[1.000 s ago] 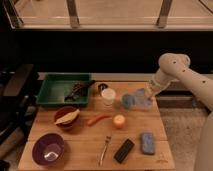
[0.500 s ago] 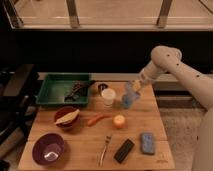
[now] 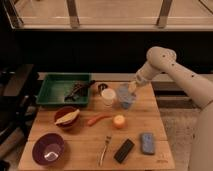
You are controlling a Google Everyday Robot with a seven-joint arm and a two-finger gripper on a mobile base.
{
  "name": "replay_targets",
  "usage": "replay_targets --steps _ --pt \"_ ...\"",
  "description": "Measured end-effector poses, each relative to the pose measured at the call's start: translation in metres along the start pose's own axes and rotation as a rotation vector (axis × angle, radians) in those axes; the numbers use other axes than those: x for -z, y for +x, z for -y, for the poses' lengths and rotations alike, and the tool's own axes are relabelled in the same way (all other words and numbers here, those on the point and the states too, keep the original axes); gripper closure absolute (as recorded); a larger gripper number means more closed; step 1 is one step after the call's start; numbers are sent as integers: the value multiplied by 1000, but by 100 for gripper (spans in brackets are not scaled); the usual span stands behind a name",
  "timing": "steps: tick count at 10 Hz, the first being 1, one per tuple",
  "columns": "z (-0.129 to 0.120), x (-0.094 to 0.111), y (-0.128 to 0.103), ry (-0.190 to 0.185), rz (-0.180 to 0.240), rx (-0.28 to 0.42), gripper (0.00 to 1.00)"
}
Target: Place towel in plastic cup
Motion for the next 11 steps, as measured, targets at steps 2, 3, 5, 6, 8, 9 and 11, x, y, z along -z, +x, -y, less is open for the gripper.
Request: replay_targets --steps 2,3,5,6,8,9,11 --pt "10 -13 7 -2 -29 -29 80" --pt "16 -16 9 -3 -33 -44 69" --pt "26 -21 12 -8 -41 -73 51" --pt "31 -24 14 -11 -43 -91 41" --pt "41 -29 12 -16 -40 -118 23" --pt "41 -30 10 -17 -40 -118 20" --pt "40 -30 10 -17 -41 -117 20"
